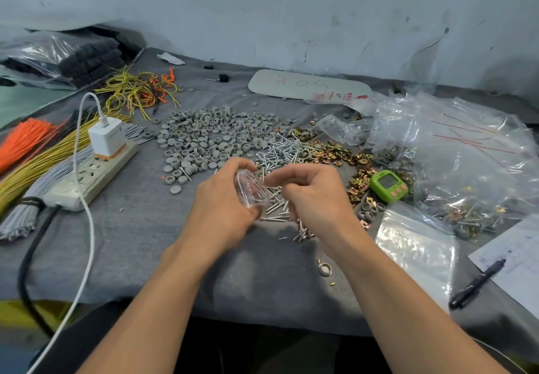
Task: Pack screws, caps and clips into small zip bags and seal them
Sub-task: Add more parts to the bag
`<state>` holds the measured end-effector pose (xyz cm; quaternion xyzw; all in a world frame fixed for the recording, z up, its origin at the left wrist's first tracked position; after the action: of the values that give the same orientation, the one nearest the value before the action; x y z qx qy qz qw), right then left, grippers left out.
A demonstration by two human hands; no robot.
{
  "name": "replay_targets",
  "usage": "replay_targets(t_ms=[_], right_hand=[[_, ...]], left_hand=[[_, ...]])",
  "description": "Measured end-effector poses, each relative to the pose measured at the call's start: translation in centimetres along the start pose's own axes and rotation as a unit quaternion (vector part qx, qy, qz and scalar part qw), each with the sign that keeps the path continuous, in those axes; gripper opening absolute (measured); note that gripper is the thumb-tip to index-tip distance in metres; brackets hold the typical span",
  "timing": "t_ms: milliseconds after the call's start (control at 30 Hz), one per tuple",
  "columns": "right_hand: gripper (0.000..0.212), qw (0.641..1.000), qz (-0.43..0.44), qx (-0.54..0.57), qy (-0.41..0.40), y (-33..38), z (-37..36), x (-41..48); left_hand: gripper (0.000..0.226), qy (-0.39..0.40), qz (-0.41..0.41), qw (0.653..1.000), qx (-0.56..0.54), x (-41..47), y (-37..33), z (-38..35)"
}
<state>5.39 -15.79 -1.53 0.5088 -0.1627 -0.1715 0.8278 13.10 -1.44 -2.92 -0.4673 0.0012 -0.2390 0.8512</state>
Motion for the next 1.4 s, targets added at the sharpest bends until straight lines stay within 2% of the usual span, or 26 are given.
replay_targets(t_ms=[67,167,267,333,467,600,700,800,900,1000,1067,1200,1400], right_hand=[[0.041,0.993,-0.007,-0.111,-0.051,-0.4,0.9,0.3],[0.025,0.954,0.009,-0.299,0.023,-0.5,-0.4,-0.2],[0.030,0.918,0.023,-0.383,0.099,-0.7,-2.4,-0.9],[0.030,0.904,0.036,-0.414,0.106,-0.6,-2.9,-0.8],[0.027,0.900,0.041,-0.423,0.095,-0.5,-2.9,-0.9],[0.016,0.885,0.080,-0.456,0.041,0.2,-1.9,-1.1],[0.022,0.876,0.058,-0.473,0.075,-0.2,-1.0,-1.3],[0.029,0.874,0.052,-0.475,0.093,-0.3,-0.8,-1.6],[0.029,0.890,0.059,-0.451,0.029,0.2,-0.4,-1.6],[0.020,0.949,0.059,-0.298,-0.086,0.8,1.1,-1.6],[0.018,0.973,0.067,-0.184,-0.124,1.3,1.7,-1.9],[0.018,0.991,0.053,-0.082,-0.088,1.9,1.1,-2.1],[0.010,0.996,0.009,-0.055,-0.071,1.2,0.0,-1.0]], left_hand=[[0.061,-0.010,0.004,1.000,0.007,0.1,0.0,0.2],[0.061,-0.020,0.010,1.000,0.010,0.0,0.0,0.3],[0.060,-0.014,0.008,1.000,0.006,-0.1,0.0,0.2],[0.059,-0.014,0.003,1.000,0.008,-0.2,-0.1,0.1],[0.057,-0.018,0.003,1.000,0.018,-0.2,-0.1,0.1],[0.061,-0.015,0.007,1.000,0.020,-0.1,0.1,0.3],[0.061,-0.015,0.005,1.000,0.023,-0.1,0.1,0.4],[0.060,-0.011,0.009,1.000,0.018,-0.1,0.3,0.4],[0.060,-0.008,0.007,1.000,0.024,-0.2,0.1,0.3],[0.060,0.000,0.000,1.000,0.029,-0.4,-0.2,0.0],[0.061,0.007,-0.006,1.000,0.030,-0.5,-0.5,-0.2],[0.063,0.011,-0.023,1.000,0.013,-0.6,-1.0,-0.2],[0.055,-0.002,-0.039,0.999,-0.030,-0.7,-1.5,0.1]])
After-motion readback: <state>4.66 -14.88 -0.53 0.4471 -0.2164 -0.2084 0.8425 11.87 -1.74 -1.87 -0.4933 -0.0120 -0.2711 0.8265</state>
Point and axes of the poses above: each hand's wrist, its own x-axis towards the middle knuckle, its own z-axis out of the back of the hand, y = z × x, the point moved 6 cm from there along x, towards the middle knuckle, and after that the axes turned 7 degrees about -x, right-handed, at the moved point
